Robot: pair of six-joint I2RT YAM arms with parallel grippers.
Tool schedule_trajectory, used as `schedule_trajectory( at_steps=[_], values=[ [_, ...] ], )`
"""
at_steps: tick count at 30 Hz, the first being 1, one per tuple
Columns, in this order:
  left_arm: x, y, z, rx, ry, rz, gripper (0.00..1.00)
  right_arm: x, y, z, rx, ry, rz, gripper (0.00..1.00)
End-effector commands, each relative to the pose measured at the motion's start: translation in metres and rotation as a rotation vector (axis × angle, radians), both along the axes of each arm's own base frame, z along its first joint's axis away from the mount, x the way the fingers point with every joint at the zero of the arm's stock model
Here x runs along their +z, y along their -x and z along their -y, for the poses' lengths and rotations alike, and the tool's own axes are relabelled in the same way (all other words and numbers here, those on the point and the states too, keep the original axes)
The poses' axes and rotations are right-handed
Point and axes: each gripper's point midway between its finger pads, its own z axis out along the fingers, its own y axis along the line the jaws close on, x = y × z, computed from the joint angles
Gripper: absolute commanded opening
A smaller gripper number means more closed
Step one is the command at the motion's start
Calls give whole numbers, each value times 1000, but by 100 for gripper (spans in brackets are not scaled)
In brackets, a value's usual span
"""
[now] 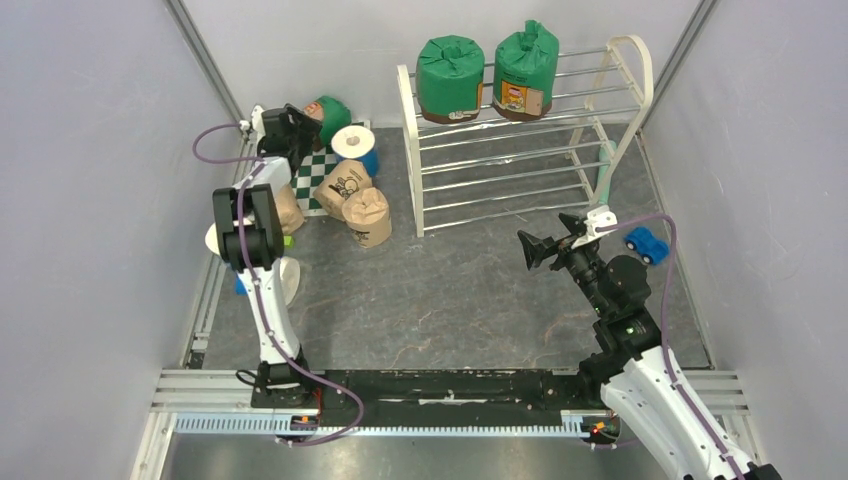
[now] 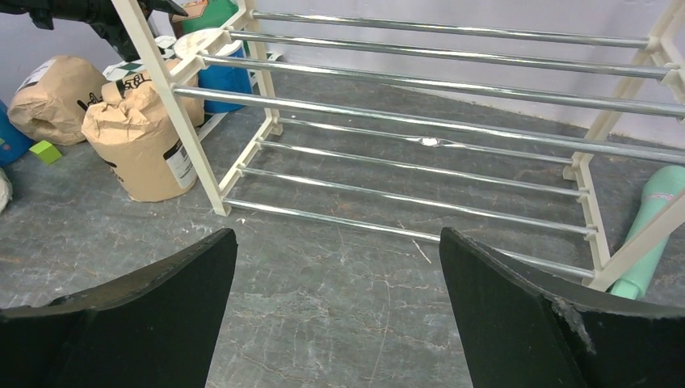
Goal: Place and organize the paper towels onto the shelf
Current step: Pick up the paper towel from the corner of the board.
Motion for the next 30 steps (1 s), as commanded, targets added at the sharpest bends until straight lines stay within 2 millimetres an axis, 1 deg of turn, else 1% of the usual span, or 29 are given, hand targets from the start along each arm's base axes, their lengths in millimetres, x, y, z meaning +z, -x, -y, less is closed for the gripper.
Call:
schedule_trajectory(
  at_steps=[1, 2, 4, 8, 12, 18, 19, 21, 24, 27, 30],
  values=[
    [25, -29, -10, 46, 6, 78, 97, 3, 0, 0, 4, 13, 22, 98],
    [18, -32, -12, 48, 6, 71, 97, 2, 0, -1, 6, 13, 22, 98],
    [12, -39, -15, 50, 9, 79, 97, 1, -1, -2, 11, 14, 20, 98],
    [7, -50, -22, 62, 36, 118, 97, -2, -1, -4, 20, 18, 11, 98],
    [-2, -61, -24, 59, 71, 141, 97, -4, -3, -4, 18, 21, 2, 98],
    [5, -77, -18, 29, 121, 224, 93, -10, -6, -5, 15, 29, -17, 98],
    [2, -80, -16, 19, 131, 225, 92, -12, -7, -5, 16, 29, -21, 98],
    [3, -84, -13, 7, 151, 244, 87, -14, -8, -6, 20, 32, -29, 98],
    [14, -89, -8, -15, 187, 307, 79, -18, -10, -6, 17, 37, -43, 98],
    [26, -92, -1, -41, 225, 352, 73, -22, -12, -7, 17, 40, -53, 98],
    [43, -92, 8, -79, 274, 409, 72, -25, -14, -8, 23, 44, -61, 98]
  ],
)
